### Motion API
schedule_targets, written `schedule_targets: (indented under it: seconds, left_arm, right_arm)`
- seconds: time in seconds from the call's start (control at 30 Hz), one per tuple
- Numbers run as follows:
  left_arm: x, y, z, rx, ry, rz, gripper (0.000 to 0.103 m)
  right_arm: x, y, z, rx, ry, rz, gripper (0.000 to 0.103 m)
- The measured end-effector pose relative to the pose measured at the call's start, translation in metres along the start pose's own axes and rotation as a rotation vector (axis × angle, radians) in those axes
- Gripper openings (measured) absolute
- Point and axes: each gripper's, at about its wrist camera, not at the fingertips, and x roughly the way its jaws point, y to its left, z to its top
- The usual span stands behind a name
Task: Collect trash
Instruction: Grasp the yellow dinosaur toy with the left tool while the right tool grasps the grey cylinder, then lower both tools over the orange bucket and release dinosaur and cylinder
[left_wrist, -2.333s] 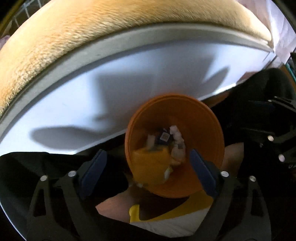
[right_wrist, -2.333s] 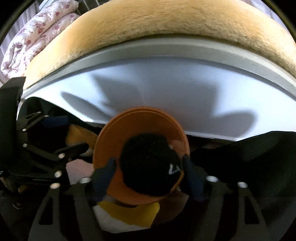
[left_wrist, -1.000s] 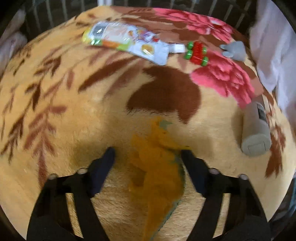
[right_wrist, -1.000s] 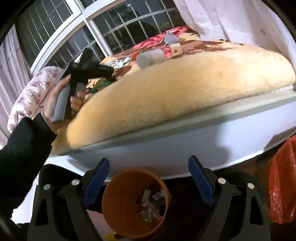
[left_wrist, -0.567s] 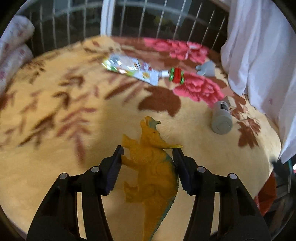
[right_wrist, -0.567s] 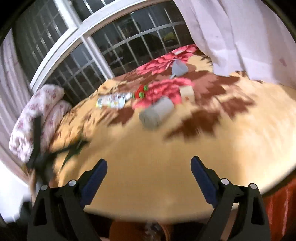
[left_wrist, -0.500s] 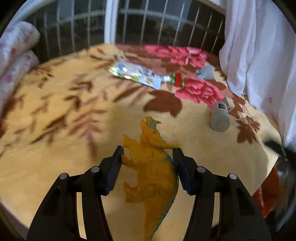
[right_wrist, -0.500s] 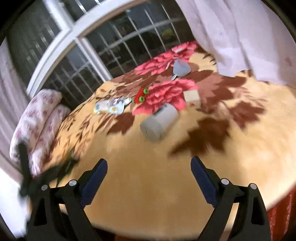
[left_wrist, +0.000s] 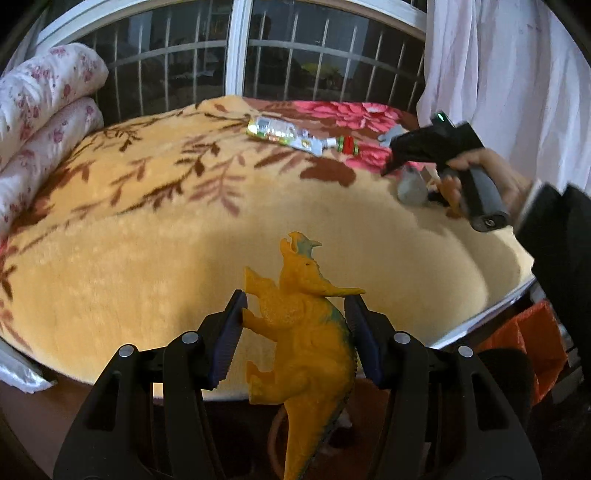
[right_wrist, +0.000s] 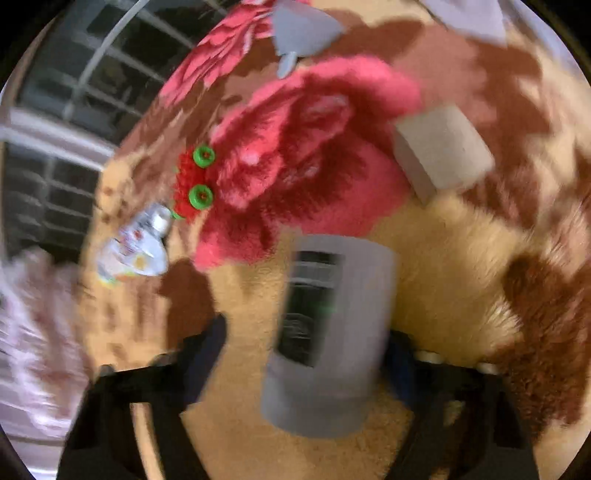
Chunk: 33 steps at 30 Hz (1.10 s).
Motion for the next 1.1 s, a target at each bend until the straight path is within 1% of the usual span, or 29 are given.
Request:
schedule_targets:
  seconds: [0.03, 0.07, 0.13, 0.27, 0.33, 0.37, 0.4, 0.47, 0.53, 0.6, 0.7, 0.77, 0.83, 0.93, 1.03, 1.1]
  left_arm:
    - [0.000, 0.000, -0.003, -0.003, 0.008, -0.007, 0.054]
    - [0.001, 0.001, -0.008, -0.005, 0.019, -0.012, 0.054]
    - [-0.001, 0.001, -0.015, -0.004, 0.024, -0.015, 0.054]
    - [-0.010, -0.003, -0.027, 0.021, 0.027, -0.021, 0.054]
    - [-0.016, -0.006, -0.031, 0.032, 0.018, -0.027, 0.054]
    - [-0.020, -0.009, -0.033, 0.045, 0.011, -0.035, 0.054]
    - [-0.024, -0.012, -0.035, 0.059, 0.005, -0.042, 0.054]
    - [-0.030, -0.018, -0.039, 0.086, -0.001, -0.050, 0.054]
    - [-0.033, -0.025, -0.047, 0.120, 0.005, -0.054, 0.054]
    - [-0.032, -0.028, -0.054, 0.144, 0.025, -0.052, 0.054]
    - [-0.026, -0.031, -0.068, 0.169, 0.064, -0.040, 0.054]
    - [-0.020, -0.032, -0.079, 0.182, 0.081, -0.035, 0.054]
    - [-0.014, -0.033, -0.090, 0.215, 0.099, -0.030, 0.054]
    - [-0.001, -0.033, -0.110, 0.264, 0.139, -0.023, 0.054]
    - [0.019, -0.028, -0.130, 0.260, 0.229, -0.038, 0.054]
    - [0.032, -0.024, -0.135, 0.244, 0.283, -0.049, 0.054]
  right_arm:
    - [-0.001, 0.005, -0.004, -0.021, -0.022, -0.034, 0.049]
    - [-0.004, 0.008, -0.008, -0.029, -0.043, -0.037, 0.049]
    - [-0.017, 0.017, -0.021, -0.075, -0.087, 0.004, 0.048]
    - [-0.068, 0.037, -0.054, -0.223, -0.232, 0.097, 0.049]
    - [-0.108, 0.041, -0.083, -0.310, -0.336, 0.146, 0.049]
    - [-0.127, 0.042, -0.100, -0.365, -0.379, 0.157, 0.049]
    - [-0.139, 0.040, -0.112, -0.405, -0.407, 0.161, 0.049]
    - [-0.164, 0.034, -0.149, -0.498, -0.467, 0.164, 0.049]
    - [-0.184, 0.022, -0.195, -0.601, -0.502, 0.166, 0.049]
    - [-0.191, 0.004, -0.236, -0.665, -0.496, 0.166, 0.049]
    - [-0.185, -0.020, -0.275, -0.695, -0.433, 0.163, 0.049]
    - [-0.172, -0.037, -0.302, -0.713, -0.394, 0.139, 0.049]
    - [-0.154, -0.048, -0.319, -0.723, -0.369, 0.100, 0.049]
    - [-0.113, -0.065, -0.338, -0.717, -0.289, 0.059, 0.049]
    - [-0.074, -0.077, -0.348, -0.691, -0.202, 0.046, 0.049]
    - [-0.051, -0.081, -0.355, -0.698, -0.156, 0.021, 0.049]
